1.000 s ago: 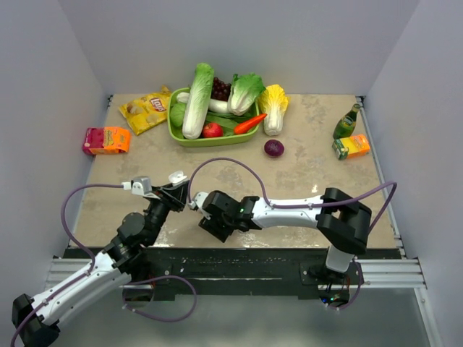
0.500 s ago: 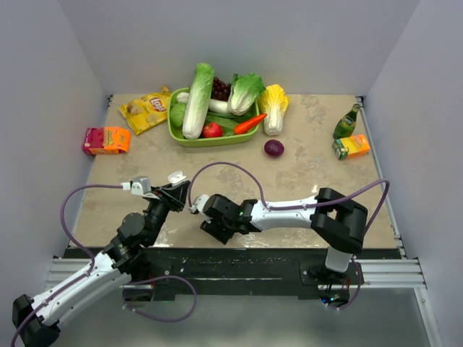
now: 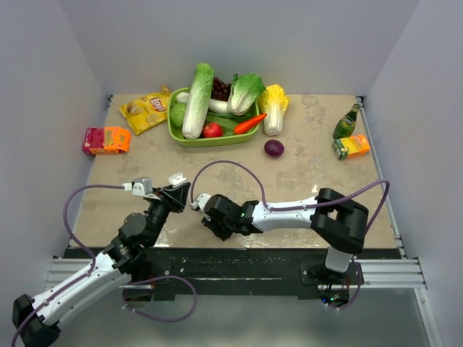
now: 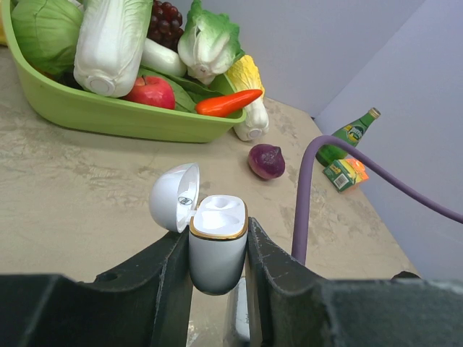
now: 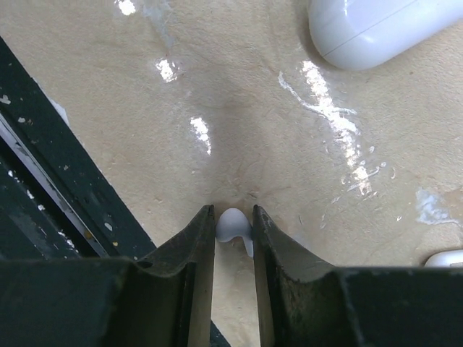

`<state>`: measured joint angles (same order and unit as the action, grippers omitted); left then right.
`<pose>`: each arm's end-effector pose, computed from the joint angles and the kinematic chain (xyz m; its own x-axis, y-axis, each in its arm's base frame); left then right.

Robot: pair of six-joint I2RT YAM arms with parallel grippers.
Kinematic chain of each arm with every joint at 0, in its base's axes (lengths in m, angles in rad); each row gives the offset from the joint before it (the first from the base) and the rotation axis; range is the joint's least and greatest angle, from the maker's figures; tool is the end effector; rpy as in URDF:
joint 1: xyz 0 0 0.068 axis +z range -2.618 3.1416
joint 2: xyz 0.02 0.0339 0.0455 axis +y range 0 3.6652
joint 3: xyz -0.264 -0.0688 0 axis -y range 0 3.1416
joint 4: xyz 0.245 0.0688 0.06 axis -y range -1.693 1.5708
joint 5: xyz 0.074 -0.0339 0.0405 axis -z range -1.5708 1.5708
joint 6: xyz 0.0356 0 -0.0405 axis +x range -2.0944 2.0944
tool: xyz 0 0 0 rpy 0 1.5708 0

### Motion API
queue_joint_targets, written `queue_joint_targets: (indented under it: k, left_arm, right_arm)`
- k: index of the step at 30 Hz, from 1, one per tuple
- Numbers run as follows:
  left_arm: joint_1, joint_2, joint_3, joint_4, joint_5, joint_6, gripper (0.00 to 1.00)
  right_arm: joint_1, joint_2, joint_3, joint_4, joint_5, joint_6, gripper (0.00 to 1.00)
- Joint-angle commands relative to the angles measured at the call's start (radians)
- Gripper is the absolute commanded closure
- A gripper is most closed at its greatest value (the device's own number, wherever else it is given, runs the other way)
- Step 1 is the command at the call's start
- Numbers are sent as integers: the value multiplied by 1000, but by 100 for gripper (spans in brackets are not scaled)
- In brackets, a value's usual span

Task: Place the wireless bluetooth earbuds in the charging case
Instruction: Pick up the earbud from the center of the board.

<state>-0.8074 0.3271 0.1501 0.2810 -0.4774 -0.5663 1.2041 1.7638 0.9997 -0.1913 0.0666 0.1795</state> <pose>0.0995 -0.0803 0.2252 -0.1142 -0.5699 -0.8137 0.3134 0.7566 -0.5739 0.1285 0.3280 0.1570 -0.4519 -0.6797 -0.5777 -0.8507 0.5234 0.0496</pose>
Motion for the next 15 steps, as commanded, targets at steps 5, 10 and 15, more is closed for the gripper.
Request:
queue_joint_targets:
  k: [5, 10, 15]
  left_arm:
    - [-4, 12, -4, 35, -15, -21, 100]
    - [-6, 46, -4, 72, -9, -24, 100]
    - [-4, 102, 3, 129, -3, -17, 100]
  right_arm:
    - [-98, -79, -85, 30, 35, 97, 93]
    - [-147, -162, -121, 79, 12, 132, 100]
    - [-169, -288, -131, 122, 19, 156, 100]
